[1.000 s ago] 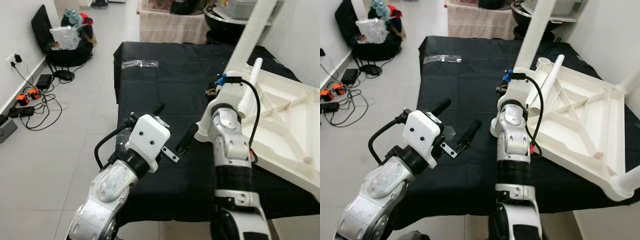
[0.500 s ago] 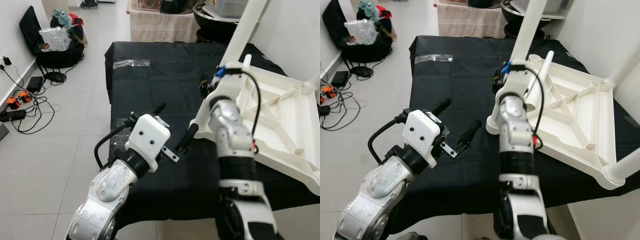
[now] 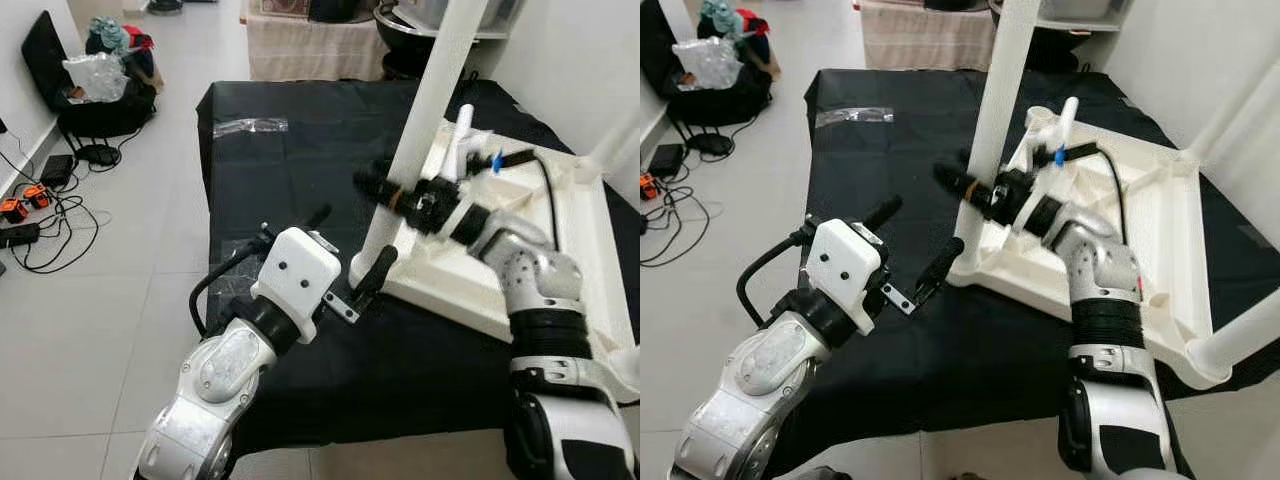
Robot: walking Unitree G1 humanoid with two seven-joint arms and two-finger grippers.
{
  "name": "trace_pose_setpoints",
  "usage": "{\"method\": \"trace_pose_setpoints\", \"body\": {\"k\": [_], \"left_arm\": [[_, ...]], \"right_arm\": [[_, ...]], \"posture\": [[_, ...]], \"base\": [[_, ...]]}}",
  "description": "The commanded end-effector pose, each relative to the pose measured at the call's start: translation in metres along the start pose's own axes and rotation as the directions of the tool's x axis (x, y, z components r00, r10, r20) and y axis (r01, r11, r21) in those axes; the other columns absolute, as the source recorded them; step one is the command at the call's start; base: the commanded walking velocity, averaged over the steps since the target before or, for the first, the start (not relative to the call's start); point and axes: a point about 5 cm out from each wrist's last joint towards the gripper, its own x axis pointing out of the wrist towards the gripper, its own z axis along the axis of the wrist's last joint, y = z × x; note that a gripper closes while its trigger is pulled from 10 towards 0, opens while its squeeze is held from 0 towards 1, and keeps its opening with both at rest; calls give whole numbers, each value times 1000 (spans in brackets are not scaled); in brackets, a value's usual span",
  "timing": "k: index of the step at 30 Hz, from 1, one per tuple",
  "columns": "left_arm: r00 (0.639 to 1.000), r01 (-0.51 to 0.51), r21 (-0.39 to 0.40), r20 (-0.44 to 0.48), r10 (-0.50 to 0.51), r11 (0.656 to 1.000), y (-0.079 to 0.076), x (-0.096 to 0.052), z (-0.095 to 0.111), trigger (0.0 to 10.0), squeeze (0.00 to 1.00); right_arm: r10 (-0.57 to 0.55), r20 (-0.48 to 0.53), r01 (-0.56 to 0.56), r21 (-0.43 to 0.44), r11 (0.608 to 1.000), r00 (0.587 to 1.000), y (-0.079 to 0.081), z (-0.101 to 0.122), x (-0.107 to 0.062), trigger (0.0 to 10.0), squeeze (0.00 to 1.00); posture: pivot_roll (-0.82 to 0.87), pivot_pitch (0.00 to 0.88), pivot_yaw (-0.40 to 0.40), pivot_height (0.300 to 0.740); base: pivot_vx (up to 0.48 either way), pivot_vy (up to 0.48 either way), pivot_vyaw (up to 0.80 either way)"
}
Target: Building children table
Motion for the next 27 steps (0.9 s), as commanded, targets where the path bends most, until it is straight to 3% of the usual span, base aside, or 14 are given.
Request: {"method": "trace_pose_setpoints", "body": {"k": [1, 3, 4, 5, 9, 13, 17, 20, 21, 22, 23, 25, 26, 27], "left_arm": [[1000, 1, -4, -2, -1, 1000, -1, 0, 0, 10000, 0], [1000, 1, -3, -4, -1, 1000, 0, 0, 0, 10000, 0], [1000, 1, -4, -5, -1, 1000, 0, 0, 0, 10000, 0], [1000, 1, -3, -5, -1, 1000, 0, 0, 0, 10000, 0], [1000, 0, -3, -7, 0, 1000, 0, 0, 0, 10000, 0], [1000, -1, -3, -7, 1, 1000, 0, -1, 0, 10000, 0], [1000, 3, -8, -5, -3, 1000, -1, 0, -1, 10000, 0], [1000, 5, -9, -4, -5, 1000, -1, 0, -1, 10000, 0], [1000, 7, -9, -3, -7, 1000, -2, 1, -1, 10000, 0], [1000, 9, -10, -2, -9, 1000, -2, 1, -1, 10000, 0], [1000, 9, -10, -2, -9, 1000, -2, 1, -1, 10000, 0], [1000, 10, -12, -1, -10, 1000, -2, 2, -1, 10000, 0], [1000, 10, -12, -1, -10, 1000, -2, 2, -1, 10000, 0], [1000, 10, -12, 0, -10, 1000, -2, 2, -1, 10000, 0]], "right_arm": [[89, -21, -88, 15, 996, 996, 5, -5, 9, 10000, 0], [147, -47, -146, 21, 989, 988, 8, -12, 16, 8784, 0], [153, -63, -152, 12, 988, 986, 8, -15, 20, 3569, 0], [155, -73, -155, 6, 988, 985, 8, -16, 23, 0, 0], [156, -68, -155, 8, 988, 985, 8, -17, 25, 0, 0], [-32, -51, 28, -89, 996, 998, -5, -12, 26, 0, 0], [-538, 67, 542, -158, 826, 840, -36, 4, 18, 0, 0], [-576, 69, 579, -148, 802, 815, -38, 5, 16, 0, 0], [-671, 82, 674, -165, 720, 737, -41, 5, 11, 0, 0], [-803, 90, 802, -187, 568, 590, -44, 3, 2, 0, 0], [-803, 90, 802, -187, 568, 590, -44, 3, 2, 0, 0], [-934, 117, 925, -226, 305, 336, -38, -4, -13, 0, 0], [-934, 117, 925, -226, 305, 336, -38, -4, -13, 0, 0], [-959, 125, 950, -219, 223, 254, -32, -8, -17, 0, 0]], "posture": [[99, 77, -101, 740], [102, 76, -101, 740], [102, 79, -99, 740], [102, 79, -99, 740], [103, 79, -102, 740], [102, 81, -102, 740], [93, 82, -96, 740], [93, 82, -96, 740], [87, 81, -95, 740], [79, 81, -95, 740], [79, 81, -95, 740], [76, 81, -98, 740], [76, 81, -98, 740], [76, 81, -98, 740]], "base": [[0, 0, 0], [0, 0, 0], [0, 0, 0], [0, 0, 0], [0, 0, 0], [0, 0, 0], [0, 0, 0], [0, 0, 0], [0, 0, 0], [0, 0, 0], [0, 0, 0], [0, 0, 0], [0, 0, 0], [0, 0, 0]]}}
